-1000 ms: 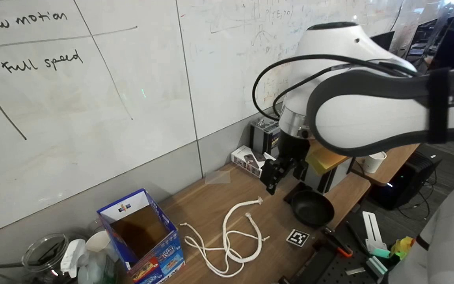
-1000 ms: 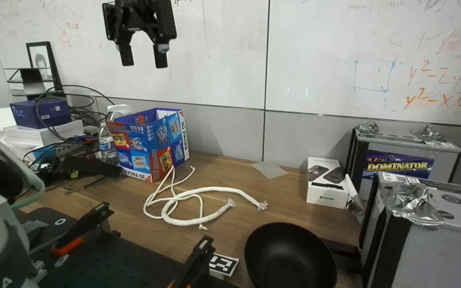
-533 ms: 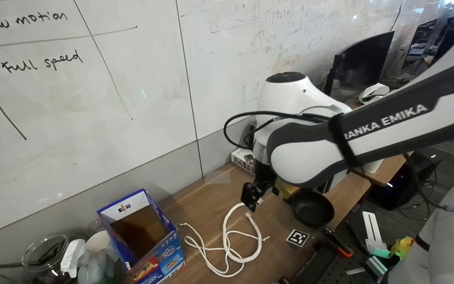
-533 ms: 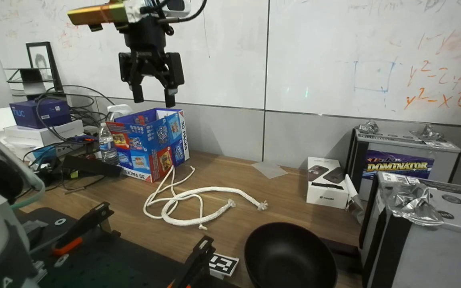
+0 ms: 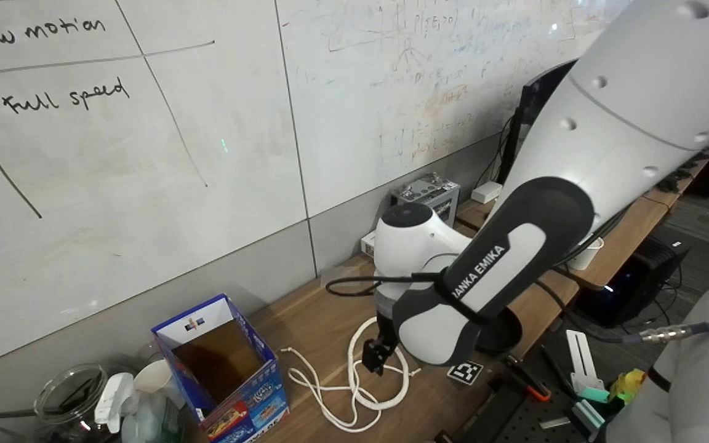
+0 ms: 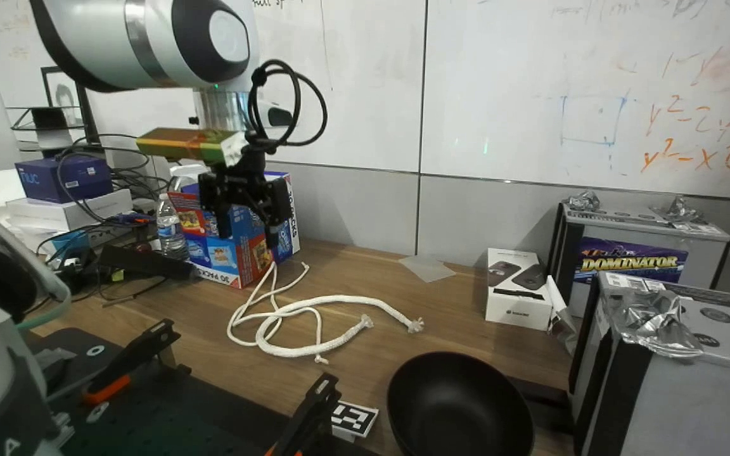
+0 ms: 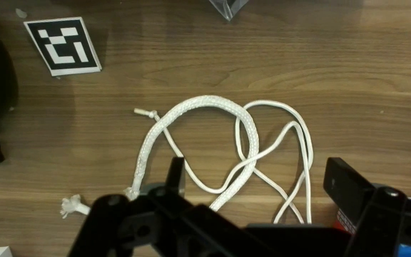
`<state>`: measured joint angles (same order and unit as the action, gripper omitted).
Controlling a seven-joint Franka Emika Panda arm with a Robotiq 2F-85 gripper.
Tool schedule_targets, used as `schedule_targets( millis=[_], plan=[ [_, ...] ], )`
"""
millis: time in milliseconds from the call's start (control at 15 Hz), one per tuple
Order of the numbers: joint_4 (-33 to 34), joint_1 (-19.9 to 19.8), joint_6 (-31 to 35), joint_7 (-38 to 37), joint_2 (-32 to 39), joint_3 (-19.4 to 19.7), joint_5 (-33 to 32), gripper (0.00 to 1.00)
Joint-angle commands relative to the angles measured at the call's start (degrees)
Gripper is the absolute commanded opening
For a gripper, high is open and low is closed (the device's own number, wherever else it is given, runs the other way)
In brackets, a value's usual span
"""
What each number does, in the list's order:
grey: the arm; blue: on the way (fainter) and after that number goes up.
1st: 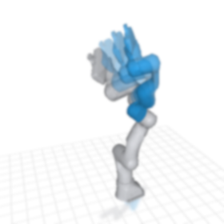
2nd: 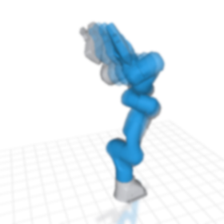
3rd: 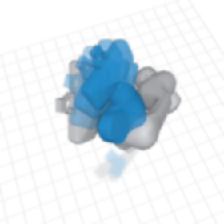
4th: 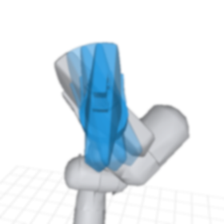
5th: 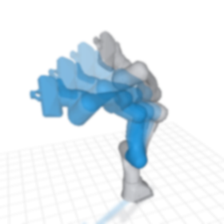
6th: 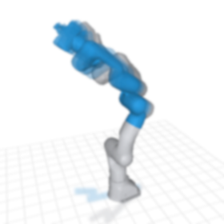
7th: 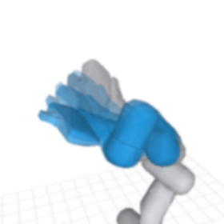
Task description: Put the white ropes inside the blue box
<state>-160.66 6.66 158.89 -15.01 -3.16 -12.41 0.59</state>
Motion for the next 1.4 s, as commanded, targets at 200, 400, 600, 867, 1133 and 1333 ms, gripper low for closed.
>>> schedule_targets(
  millis=[200, 400, 600, 867, 1133, 1333],
  plan=[
    [0.3, 3.6, 14.9, -16.4, 16.5, 6.1, -20.1, 1.0],
    [3.2, 10.1, 17.7, -22.0, 22.6, 14.0, -26.1, 1.0],
    [7.5, 13.1, 20.6, -23.3, 29.2, 16.3, -25.0, 1.0],
    [12.9, 14.5, 23.0, -24.0, 36.0, 15.4, -23.2, 1.0],
    [19.4, 13.9, 21.7, -24.2, 40.0, 13.6, -22.6, 1.0],
    [22.7, 15.3, 21.4, -16.3, 41.7, 13.2, -12.3, 1.0]
  ],
)
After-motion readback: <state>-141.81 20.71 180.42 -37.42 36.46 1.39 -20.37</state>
